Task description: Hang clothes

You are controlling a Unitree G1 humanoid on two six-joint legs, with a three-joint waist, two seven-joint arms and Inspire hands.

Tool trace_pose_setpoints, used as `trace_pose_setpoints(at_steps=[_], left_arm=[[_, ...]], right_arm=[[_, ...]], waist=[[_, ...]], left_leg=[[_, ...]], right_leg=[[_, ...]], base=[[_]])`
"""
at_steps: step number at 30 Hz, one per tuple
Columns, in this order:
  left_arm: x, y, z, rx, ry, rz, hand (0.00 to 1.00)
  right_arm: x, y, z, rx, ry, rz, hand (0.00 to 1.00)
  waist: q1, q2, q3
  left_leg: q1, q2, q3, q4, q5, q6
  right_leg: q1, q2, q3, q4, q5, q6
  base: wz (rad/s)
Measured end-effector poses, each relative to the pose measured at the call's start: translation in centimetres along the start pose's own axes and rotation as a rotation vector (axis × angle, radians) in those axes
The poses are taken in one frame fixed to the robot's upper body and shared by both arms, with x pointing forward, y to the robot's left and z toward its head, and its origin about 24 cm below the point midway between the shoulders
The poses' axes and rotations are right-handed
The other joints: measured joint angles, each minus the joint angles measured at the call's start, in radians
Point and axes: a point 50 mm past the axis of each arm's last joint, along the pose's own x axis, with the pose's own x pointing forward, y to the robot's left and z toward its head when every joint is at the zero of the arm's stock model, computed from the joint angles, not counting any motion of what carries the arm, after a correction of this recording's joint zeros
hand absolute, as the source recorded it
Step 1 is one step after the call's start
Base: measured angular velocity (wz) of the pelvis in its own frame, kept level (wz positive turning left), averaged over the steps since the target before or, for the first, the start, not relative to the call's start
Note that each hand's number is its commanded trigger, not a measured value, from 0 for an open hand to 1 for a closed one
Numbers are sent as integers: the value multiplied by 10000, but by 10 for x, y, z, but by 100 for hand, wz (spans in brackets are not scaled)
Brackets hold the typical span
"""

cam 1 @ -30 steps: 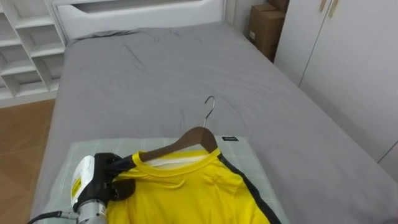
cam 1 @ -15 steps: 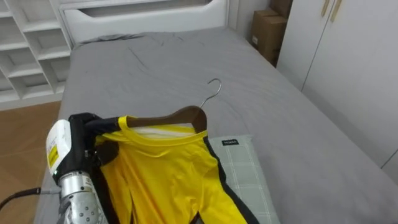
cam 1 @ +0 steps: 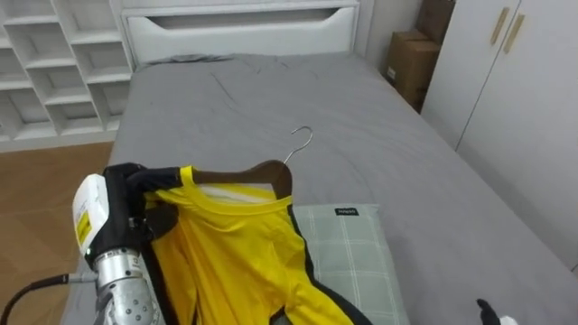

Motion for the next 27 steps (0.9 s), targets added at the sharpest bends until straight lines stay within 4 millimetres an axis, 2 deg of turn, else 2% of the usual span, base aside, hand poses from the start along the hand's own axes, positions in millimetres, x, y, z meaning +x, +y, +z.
trace_pose_setpoints(at_steps=[3, 5, 11, 21, 27], left_arm=[[0, 0, 2, 37, -15, 16, 100], [1, 2, 11, -173, -300, 55, 100], [1, 3, 29, -522, -864, -71, 100], [0, 1, 29, -244, -728, -290, 100], [0, 7, 51, -805, -1470, 26, 100]], right_arm=[[2, -11, 25, -145, -1147, -666, 0], [1, -19, 45, 154, -1972, -1036, 0], [-7, -29, 79, 545, -3440, -1503, 0], [-11, -35, 92, 718, -3901, -1826, 0], [-15, -35, 109, 1680, -4397, -1534, 0]], waist=[[5, -14, 3], [20, -69, 10], [143, -181, -6], [388, -192, -10], [522, -134, 2]], left_leg=[[-14, -16, -1, -2, 18, 9], [-17, -23, 4, -2, 24, 12], [-8, -37, 3, -6, 25, 13], [-25, -39, -15, -24, 24, 13], [-17, -32, -22, -26, 24, 13]], right_leg=[[-8, -18, -2, -6, -1, 1], [-18, -29, -4, -7, -1, 1], [-2, -52, -22, -13, -1, 2], [-17, -53, -28, -20, -2, 3], [-1, -88, -156, 10, -1, 3]], base=[[0], [0], [0], [0], [2]])
